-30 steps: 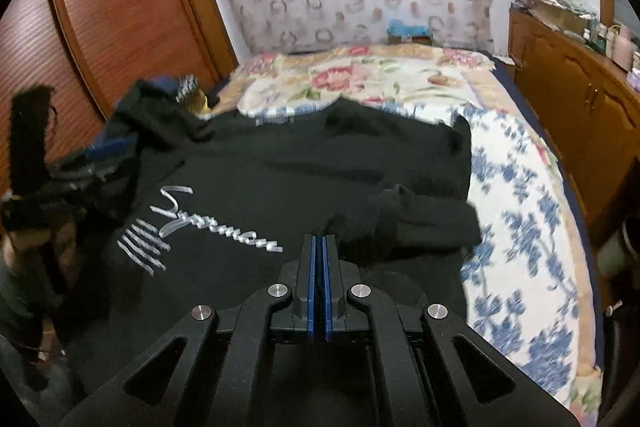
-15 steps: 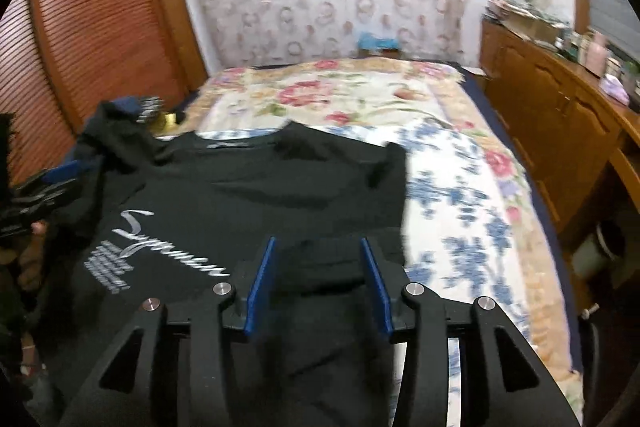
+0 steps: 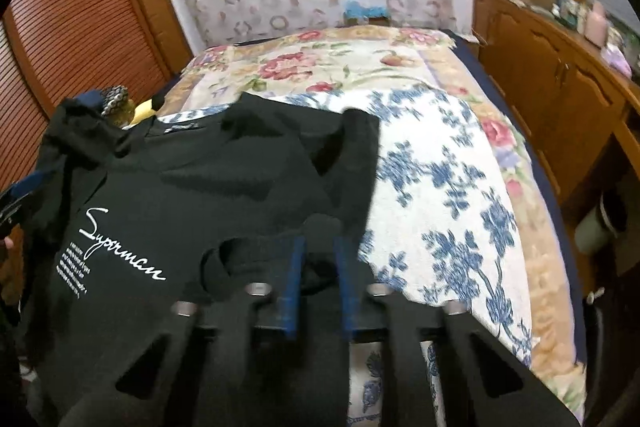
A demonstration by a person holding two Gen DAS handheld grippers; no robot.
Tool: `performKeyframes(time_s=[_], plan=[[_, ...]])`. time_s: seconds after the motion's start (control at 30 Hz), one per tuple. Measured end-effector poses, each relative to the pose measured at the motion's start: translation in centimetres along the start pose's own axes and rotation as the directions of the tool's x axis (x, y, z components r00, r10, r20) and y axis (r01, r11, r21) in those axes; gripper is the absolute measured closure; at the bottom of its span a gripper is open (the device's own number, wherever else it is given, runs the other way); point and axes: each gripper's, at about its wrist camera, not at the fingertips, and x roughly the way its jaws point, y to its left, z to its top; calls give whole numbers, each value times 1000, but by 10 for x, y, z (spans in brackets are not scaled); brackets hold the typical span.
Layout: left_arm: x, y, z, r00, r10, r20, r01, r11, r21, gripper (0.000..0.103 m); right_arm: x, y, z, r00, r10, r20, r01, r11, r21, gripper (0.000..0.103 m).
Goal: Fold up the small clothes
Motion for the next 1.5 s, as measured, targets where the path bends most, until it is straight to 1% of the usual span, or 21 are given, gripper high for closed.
performKeyframes(time_s=[0.03,0.07,0.13,0.27,0.43,0.53,0.57,0.63,0.7,0.73,0.77,0.93,1.1,1.2,1.3,1.5], plan=[[-1,1,0,1000,0,1,0,1000,-2,9,-2,2,2,1000,-1,9,1,1000,-13,94],[-1,1,0,1000,0,1,0,1000,-3,9,-4,7,5,1000,11,18,-10,999,-32,95],[-1,1,-1,1000,0,2,0,1000,-3,9,-4,10,9,999,7,36,-5,998,-56,96],[-2,2,-1,1000,3,2,-3,1000,-4,9,0,23,19,998,46,48,-40,992,-119,97],[-7,7,-3,1000,15,6,-15,1000,-20,9,11,61,40,988,146,55,-130,966,-222,97],[-9,11,-5,1000,25,5,-25,999,-29,9,21,82,47,976,212,47,-192,943,-271,97],[-10,12,-5,1000,29,5,-29,999,-31,9,27,85,49,973,225,45,-204,938,-279,96],[-12,15,-6,999,35,6,-35,999,-35,9,36,90,51,975,220,38,-199,935,-292,89],[-13,17,-8,999,39,5,-39,998,-39,9,40,88,49,974,226,33,-207,934,-291,79],[-13,18,-8,999,42,4,-42,998,-40,9,39,84,49,974,225,34,-206,936,-284,64],[-12,18,-9,999,43,3,-43,998,-41,9,38,80,48,975,218,35,-200,940,-275,55],[-7,20,-9,999,40,-5,-41,998,-45,9,23,59,36,988,154,23,-145,966,-214,54],[-5,21,-9,999,34,-13,-34,999,-41,9,13,41,6,995,96,-17,-97,983,-157,54],[-5,20,-10,999,30,-16,-31,999,-36,9,7,37,-9,996,87,-36,-90,988,-122,54],[-4,18,-11,999,26,-21,-27,999,-32,9,1,40,-20,995,95,-41,-98,990,-97,54],[-3,16,-11,999,26,-22,-27,999,-31,9,-3,45,-22,991,118,-66,-124,988,-88,54]])
